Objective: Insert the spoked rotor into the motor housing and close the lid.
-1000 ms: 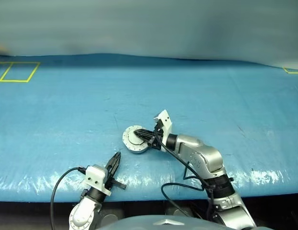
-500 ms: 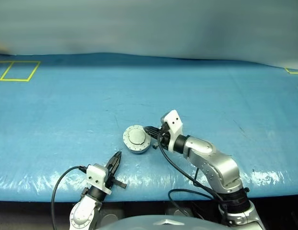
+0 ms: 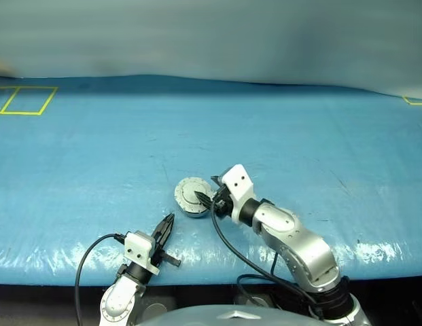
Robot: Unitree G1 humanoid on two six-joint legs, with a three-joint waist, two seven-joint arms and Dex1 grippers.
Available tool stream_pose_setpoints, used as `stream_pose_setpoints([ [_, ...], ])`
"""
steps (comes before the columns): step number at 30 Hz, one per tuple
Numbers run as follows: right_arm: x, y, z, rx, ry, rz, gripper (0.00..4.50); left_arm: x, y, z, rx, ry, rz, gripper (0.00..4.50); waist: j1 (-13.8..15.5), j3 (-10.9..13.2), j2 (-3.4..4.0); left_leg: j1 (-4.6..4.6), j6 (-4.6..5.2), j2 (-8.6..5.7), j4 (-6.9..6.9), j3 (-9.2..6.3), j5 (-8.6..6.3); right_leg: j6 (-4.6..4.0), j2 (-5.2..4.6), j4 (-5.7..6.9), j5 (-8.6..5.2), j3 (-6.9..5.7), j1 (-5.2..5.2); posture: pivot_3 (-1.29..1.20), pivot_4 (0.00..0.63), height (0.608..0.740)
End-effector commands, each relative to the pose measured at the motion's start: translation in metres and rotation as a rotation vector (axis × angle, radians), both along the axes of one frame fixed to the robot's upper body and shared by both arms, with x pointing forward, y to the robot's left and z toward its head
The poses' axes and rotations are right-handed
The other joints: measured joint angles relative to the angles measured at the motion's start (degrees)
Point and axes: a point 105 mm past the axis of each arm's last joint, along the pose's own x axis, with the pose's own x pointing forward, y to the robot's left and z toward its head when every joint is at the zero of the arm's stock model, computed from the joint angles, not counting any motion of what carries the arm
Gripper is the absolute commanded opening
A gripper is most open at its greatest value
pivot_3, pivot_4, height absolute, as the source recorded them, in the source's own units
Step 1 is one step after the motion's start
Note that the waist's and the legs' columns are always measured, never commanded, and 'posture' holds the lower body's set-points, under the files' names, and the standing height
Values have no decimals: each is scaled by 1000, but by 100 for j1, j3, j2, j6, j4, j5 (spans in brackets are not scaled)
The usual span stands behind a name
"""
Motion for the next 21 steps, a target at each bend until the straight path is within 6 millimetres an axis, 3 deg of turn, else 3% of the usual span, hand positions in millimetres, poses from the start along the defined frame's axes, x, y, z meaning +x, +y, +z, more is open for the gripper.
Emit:
stream_pose_setpoints([
  [1, -1, 13, 6, 23, -44, 29, 3819, -1, -2, 3, -1, -10, -7, 0, 0, 0, 0, 0, 0, 0, 0, 0, 0, 0, 0, 0, 0, 0, 0, 0, 150, 740],
  [10, 0, 35, -6, -1, -80, 63, 3819, -1, -2, 5, 8, -19, 5, 0, -4, -2, -3, 1, 0, 0, 1, 0, 0, 0, 0, 1, 0, 0, 0, 0, 150, 740],
  [21, 5, 26, -24, -28, -64, 13, 3819, -1, -2, 7, 17, -20, -1, 0, -5, -4, -6, 2, 0, 1, 0, 0, 0, 0, 0, 2, 0, 0, 1, 0, 150, 740],
])
